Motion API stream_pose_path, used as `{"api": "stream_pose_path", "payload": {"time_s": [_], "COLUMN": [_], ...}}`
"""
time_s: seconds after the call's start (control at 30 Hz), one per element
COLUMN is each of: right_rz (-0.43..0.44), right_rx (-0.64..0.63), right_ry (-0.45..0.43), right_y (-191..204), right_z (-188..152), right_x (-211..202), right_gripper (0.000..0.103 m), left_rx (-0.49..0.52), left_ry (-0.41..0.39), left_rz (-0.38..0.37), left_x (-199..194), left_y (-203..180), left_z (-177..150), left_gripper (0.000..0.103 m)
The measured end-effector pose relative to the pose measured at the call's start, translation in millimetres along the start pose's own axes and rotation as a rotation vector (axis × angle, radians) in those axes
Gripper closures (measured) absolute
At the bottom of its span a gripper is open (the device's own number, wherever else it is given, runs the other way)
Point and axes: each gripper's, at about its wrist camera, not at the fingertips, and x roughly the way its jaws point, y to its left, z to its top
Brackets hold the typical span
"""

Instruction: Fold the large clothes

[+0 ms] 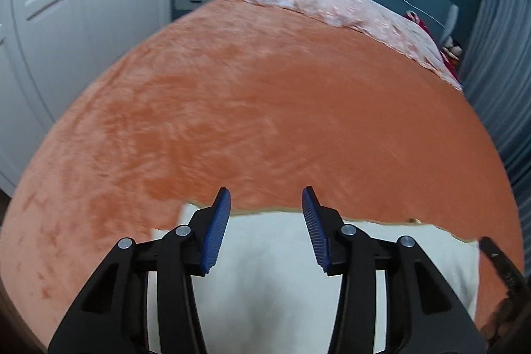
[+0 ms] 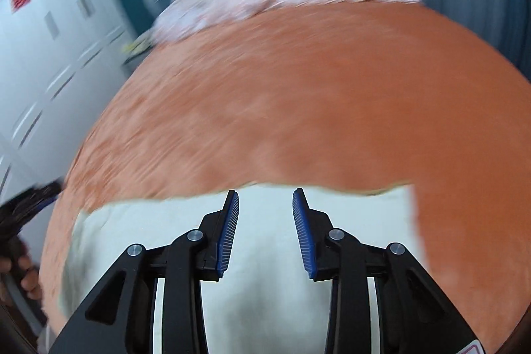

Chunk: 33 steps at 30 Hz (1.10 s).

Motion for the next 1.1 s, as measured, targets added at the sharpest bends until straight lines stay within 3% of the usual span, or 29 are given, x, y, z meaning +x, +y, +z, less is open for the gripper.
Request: {"api": "stream_pose_path", "payload": {"time_s": [0.1,0.13,0.37,0.5,0.77,1.1], "right_rz": [0.012,0.023,-0.027,-0.013,-0.071,-0.104], "right_rx": [-0.059,-0.057,-0.056,-0.023,-0.096,-0.140], "right_ry": [0.045,0.067,0.167,0.176,0.122,0.086], "right_y": [32.5,36.9,37.8,30.3,39.3,45.3], "right_z": [-3.4,-4.1,-22.7,-29.8,-41.2,-45.4], "right_x": [29.3,39.6,95.2,112.8,121.1,127.6], "right_gripper": [0.077,0.082,0.086,0.087,0.087,0.086], "left_rx": [0.065,0.075,0.109,0.099,0.186,0.223], "left_ry": [0.076,0.093,0.180,0.165,0.090,0.033], "left_rz": [-0.047,-0.052,-0.012,-0.011,0.047,0.091], "left_x": [35.0,44.7,101.7,112.5,123.3,129.6], "left_y": [-39.0,-48.9,-74.7,-71.4,-82.3,-89.4], "left_z": [-16.2,-21.3,-55.3,-65.6,-82.8,-90.5], "left_gripper": [0.073,0.072,0.073,0.073,0.073,0.073]}}
